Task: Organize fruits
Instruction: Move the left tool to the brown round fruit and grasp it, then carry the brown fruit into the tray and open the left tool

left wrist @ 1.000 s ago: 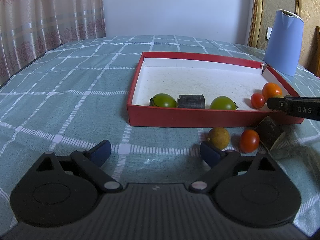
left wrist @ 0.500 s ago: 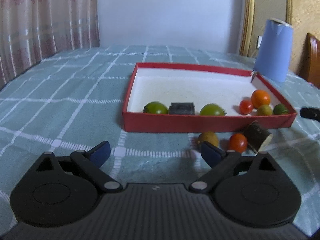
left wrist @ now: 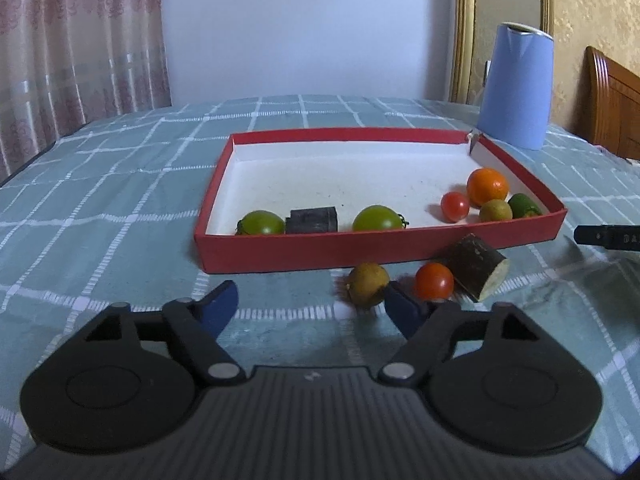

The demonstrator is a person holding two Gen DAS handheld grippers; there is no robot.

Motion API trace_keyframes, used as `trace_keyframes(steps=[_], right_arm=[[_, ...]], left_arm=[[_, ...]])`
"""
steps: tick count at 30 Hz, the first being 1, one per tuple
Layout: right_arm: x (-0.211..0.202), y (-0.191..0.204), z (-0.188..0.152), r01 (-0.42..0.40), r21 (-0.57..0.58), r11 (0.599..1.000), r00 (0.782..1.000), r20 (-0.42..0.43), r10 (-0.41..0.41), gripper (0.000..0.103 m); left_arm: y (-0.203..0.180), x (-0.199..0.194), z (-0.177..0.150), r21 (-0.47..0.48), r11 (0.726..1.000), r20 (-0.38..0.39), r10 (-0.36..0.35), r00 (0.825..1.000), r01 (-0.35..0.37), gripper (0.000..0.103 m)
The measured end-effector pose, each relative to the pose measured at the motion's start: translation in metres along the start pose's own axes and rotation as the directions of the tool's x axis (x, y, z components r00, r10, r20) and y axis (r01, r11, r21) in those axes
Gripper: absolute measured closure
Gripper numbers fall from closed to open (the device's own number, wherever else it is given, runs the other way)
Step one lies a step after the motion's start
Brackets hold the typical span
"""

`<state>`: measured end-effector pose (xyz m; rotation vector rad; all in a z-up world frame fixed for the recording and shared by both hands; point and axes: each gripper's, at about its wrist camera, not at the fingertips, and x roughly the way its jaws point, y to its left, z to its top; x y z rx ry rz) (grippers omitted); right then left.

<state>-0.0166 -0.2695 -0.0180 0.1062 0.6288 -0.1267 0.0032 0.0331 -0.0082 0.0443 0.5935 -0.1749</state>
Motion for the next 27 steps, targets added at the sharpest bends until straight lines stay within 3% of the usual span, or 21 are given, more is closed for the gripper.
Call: trace_keyframes(steps=[2, 7, 10, 15, 27], right_arm=[[-0.001, -0.003, -0.001, 0.004, 0.020, 1.000, 1.000, 0.002, -0.004, 0.037], [-0.001, -0.005, -0.002, -0.001, 0.035, 0.999, 1.000, -0.002, 0.001, 0.036], [-0.001, -0.004, -0.001, 0.000, 0.032, 1.000, 1.000, -0.003, 0.000, 0.035], [-0.001, -0.005, -0.001, -0.002, 0.033, 0.999, 1.000, -0.004, 0.002, 0.035], [0.000, -0.001, -0.001, -0.002, 0.013, 1.000, 1.000, -0.013, 0.002, 0.029]], left_arm=[[0.000, 0.002, 0.001, -0.010, 1.000, -0.005, -0.006, 1.000, 0.006, 0.033], [-0.007, 0.008, 0.006, -0.003, 0.999, -0.015, -0.038, 0.999, 0.037, 0.046], [-0.013, 0.013, 0.008, 0.008, 0.998, -0.028, -0.058, 0.998, 0.058, 0.062], [-0.016, 0.016, 0.008, 0.016, 0.998, -0.032, -0.062, 0.998, 0.063, 0.078], [-0.014, 0.007, 0.013, 0.016, 0.997, -0.001, -0.073, 0.997, 0.073, 0.080]])
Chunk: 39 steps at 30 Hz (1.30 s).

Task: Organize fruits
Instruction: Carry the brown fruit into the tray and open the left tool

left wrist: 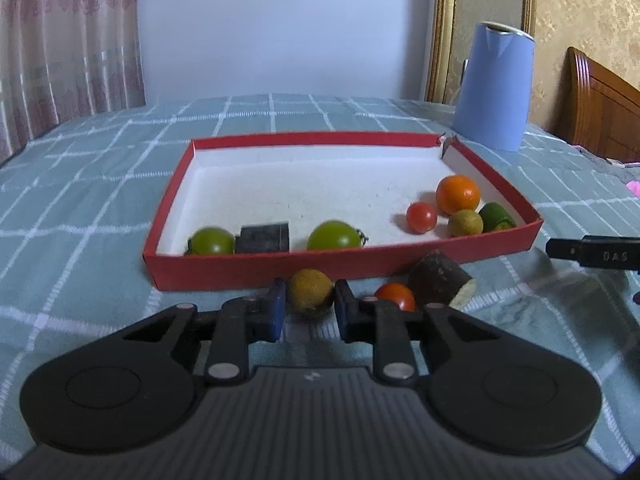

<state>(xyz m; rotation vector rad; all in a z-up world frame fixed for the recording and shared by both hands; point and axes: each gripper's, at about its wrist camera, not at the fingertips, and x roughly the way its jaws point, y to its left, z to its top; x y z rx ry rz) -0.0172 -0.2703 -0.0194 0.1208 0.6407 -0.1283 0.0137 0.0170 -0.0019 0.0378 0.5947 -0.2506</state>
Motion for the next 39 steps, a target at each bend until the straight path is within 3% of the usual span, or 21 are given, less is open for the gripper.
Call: trace_keyframes(steps=[12, 20, 29, 39], right_arm=[[0.000, 0.002, 0.000, 0.004, -0.006, 1.000, 1.000, -0.002, -0.004, 0.029], [0.000, 0.002, 0.000, 0.004, -0.006, 1.000, 1.000, -0.002, -0.004, 0.029], [0.000, 0.002, 0.000, 0.005, -0.009, 1.000, 1.000, -0.002, -0.005, 0.029], [0.001, 0.002, 0.000, 0.005, -0.009, 1.000, 1.000, -0.002, -0.005, 0.029]], left_arm=[[0.010, -0.010, 0.021, -0.025, 0.998, 0.018, -0.051, 0.999, 0.051, 0.080], [0.015, 0.007, 0.055, 0.004, 0.999, 0.089, 0.042, 0.995, -0.042, 0.080], [0.034, 0.066, 0.068, -0.012, 0.989, 0.019, 0.149, 0.989, -0.149, 0.080], [0.049, 0.084, 0.057, -0.075, 0.983, -0.051, 0.164, 0.985, -0.168, 0.076]])
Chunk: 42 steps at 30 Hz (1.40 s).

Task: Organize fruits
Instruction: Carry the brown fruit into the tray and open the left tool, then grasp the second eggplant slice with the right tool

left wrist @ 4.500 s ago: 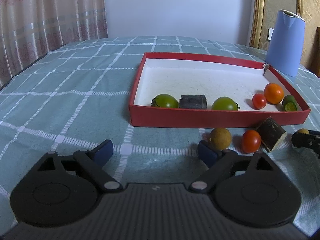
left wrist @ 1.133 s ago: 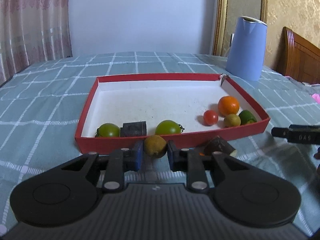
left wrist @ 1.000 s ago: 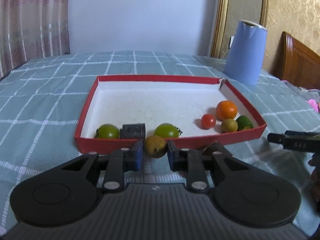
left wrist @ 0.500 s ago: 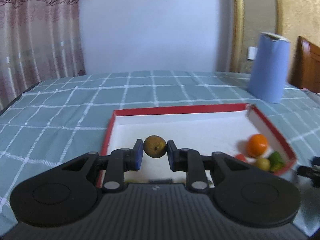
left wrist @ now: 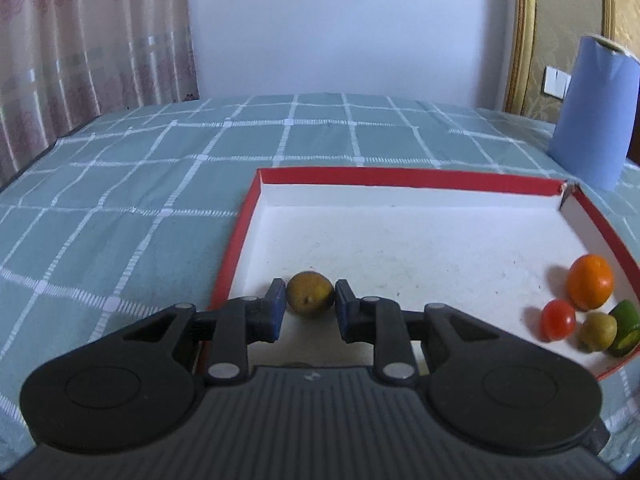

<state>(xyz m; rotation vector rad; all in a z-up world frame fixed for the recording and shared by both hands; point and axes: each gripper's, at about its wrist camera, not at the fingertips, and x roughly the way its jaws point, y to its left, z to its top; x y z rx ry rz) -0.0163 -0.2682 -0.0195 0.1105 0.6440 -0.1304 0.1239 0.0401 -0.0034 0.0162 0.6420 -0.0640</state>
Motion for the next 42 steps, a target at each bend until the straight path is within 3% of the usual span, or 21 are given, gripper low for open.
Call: trace_keyframes(steps=[2, 12, 15, 27, 30, 32, 35, 42], right_arm=[[0.000, 0.000, 0.000, 0.001, -0.001, 1.000, 1.000, 0.000, -0.001, 0.029], [0.001, 0.002, 0.000, 0.007, -0.015, 1.000, 1.000, -0.006, -0.007, 0.027], [0.001, 0.003, 0.000, 0.008, -0.016, 1.000, 1.000, -0.006, -0.008, 0.027], [-0.005, 0.002, 0.000, 0.019, 0.005, 1.000, 1.000, 0.022, -0.020, 0.027], [-0.021, 0.010, -0.005, -0.086, 0.016, 0.996, 0.995, 0.044, 0.085, 0.027], [-0.027, 0.030, -0.009, -0.177, -0.034, 0.984, 0.984, 0.024, 0.178, 0.027], [-0.036, 0.060, -0.013, -0.251, -0.117, 0.961, 0.966, 0.030, 0.256, 0.027], [-0.024, 0.108, -0.008, -0.339, -0.183, 0.923, 0.940, -0.021, 0.341, 0.027]], left_arm=[[0.001, -0.004, -0.001, -0.003, 1.000, 0.010, 0.003, 1.000, -0.003, 0.065], [0.010, -0.061, -0.013, -0.019, 0.999, 0.095, -0.035, 0.995, 0.037, 0.063], [0.010, -0.080, -0.023, -0.003, 0.999, 0.108, -0.053, 0.993, 0.054, 0.057], [0.007, -0.076, -0.062, -0.008, 0.999, 0.002, -0.044, 0.999, 0.044, 0.056], [0.005, -0.074, -0.063, 0.005, 1.000, 0.001, -0.025, 1.000, 0.025, 0.053], [0.002, -0.073, -0.064, 0.020, 1.000, -0.003, 0.004, 1.000, -0.004, 0.047], [0.004, -0.072, -0.065, 0.010, 1.000, 0.000, 0.008, 1.000, -0.008, 0.044], [0.006, -0.071, -0.063, -0.004, 1.000, -0.003, -0.005, 1.000, 0.005, 0.040]])
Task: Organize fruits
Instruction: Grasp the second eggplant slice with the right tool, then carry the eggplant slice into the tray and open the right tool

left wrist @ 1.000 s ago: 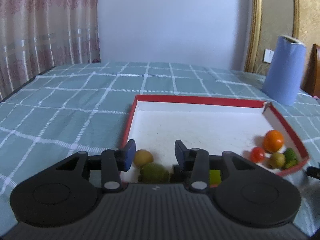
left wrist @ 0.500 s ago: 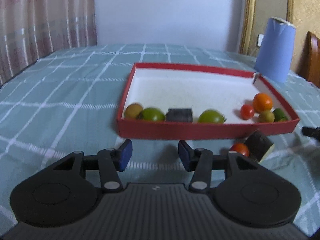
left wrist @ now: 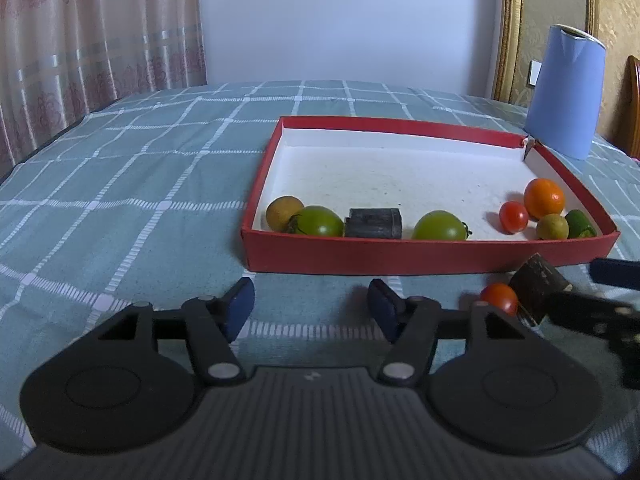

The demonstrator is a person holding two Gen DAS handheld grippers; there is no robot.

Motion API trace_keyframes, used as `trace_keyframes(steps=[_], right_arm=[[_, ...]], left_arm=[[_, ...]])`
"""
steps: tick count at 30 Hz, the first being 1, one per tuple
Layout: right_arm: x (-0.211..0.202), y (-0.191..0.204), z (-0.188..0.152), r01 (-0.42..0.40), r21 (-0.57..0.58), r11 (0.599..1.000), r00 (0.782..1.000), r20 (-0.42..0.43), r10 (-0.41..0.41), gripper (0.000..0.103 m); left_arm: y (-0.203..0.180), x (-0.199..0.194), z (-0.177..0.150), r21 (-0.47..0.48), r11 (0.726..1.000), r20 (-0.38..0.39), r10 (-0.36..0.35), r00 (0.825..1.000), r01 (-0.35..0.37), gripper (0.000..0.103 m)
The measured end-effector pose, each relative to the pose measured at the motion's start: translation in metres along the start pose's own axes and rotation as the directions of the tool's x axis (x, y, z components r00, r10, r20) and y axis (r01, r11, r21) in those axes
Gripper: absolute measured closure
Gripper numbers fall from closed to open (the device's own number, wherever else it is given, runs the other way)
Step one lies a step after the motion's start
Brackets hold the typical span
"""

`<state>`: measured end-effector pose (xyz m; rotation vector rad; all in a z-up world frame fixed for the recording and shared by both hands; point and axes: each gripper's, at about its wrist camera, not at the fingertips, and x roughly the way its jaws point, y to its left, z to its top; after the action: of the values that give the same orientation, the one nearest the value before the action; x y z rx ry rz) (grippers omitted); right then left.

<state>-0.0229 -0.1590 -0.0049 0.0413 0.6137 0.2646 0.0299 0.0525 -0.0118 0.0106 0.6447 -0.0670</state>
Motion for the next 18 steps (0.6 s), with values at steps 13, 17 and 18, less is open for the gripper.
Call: trace_keyframes(steps=[13, 17, 18], right_arm=[[0.021, 0.002, 0.003, -0.062, 0.075, 0.995, 0.998, -0.010, 0.063, 0.061], [0.017, 0.003, 0.001, -0.079, 0.065, 0.995, 0.997, -0.005, 0.079, 0.070], [0.016, 0.004, 0.000, -0.077, 0.059, 0.995, 0.997, -0.003, 0.077, 0.070]], left_arm=[[0.000, 0.001, 0.000, 0.002, 1.000, -0.005, -0.024, 1.000, 0.024, 0.029], [0.000, 0.002, 0.001, 0.001, 1.000, -0.005, -0.026, 1.000, 0.026, 0.028], [0.000, 0.002, 0.001, 0.003, 1.000, -0.005, -0.025, 1.000, 0.025, 0.028]])
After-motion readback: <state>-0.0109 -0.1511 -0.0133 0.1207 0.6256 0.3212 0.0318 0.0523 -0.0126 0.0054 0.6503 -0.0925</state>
